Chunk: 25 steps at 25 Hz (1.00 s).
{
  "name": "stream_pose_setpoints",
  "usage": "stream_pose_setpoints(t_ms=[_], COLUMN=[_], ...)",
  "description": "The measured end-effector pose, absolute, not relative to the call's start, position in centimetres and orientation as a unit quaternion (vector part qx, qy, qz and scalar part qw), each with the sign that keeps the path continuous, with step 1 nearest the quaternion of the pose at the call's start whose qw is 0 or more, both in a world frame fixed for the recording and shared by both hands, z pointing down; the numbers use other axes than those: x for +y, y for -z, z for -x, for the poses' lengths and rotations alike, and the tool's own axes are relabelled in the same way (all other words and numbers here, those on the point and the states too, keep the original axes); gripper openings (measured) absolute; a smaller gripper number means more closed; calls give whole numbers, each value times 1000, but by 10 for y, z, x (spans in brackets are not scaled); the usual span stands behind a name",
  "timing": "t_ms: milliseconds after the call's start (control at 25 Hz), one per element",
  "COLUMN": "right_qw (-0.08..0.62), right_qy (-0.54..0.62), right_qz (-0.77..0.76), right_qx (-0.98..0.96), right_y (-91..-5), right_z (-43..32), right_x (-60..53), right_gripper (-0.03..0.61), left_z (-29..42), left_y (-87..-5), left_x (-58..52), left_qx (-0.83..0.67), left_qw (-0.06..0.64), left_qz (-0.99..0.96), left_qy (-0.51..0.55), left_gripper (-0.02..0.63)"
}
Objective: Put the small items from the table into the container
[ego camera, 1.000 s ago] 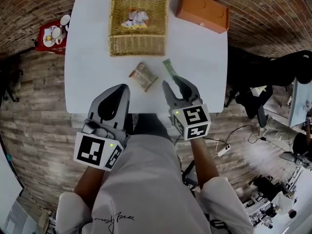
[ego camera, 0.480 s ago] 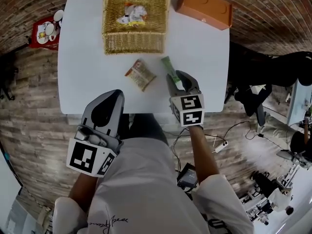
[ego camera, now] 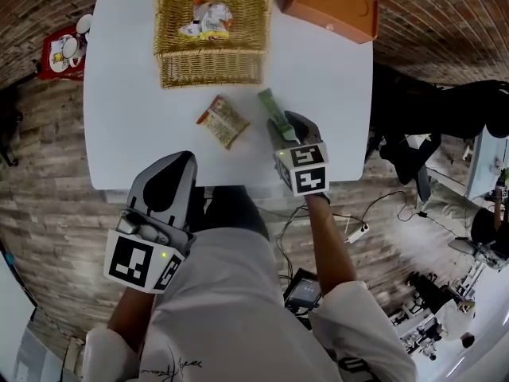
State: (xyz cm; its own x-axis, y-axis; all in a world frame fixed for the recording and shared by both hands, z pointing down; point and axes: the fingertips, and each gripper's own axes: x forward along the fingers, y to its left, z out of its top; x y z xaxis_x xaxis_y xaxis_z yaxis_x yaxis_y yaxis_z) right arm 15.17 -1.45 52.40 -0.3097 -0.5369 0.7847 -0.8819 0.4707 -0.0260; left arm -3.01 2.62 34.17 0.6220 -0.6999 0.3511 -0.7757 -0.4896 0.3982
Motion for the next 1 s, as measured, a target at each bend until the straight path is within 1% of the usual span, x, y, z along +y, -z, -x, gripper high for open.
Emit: stream_pose_setpoints(t_ms=[520, 1000], right_qw=[372, 368], right_qy=[-272, -288], right_qz=[-471, -465], right_qx=[-752, -751], right_y=[-543, -548], right_z=[-156, -153], right_x=[-10, -4], right_gripper=[140, 81], left_z=[37, 41], left_y=[-351, -348], left_x=[25, 25], left_qx=[-423, -426], left_qw=[276, 275], left_qz=[-859, -858], left_qy=[-79, -83], left_gripper=[9, 9])
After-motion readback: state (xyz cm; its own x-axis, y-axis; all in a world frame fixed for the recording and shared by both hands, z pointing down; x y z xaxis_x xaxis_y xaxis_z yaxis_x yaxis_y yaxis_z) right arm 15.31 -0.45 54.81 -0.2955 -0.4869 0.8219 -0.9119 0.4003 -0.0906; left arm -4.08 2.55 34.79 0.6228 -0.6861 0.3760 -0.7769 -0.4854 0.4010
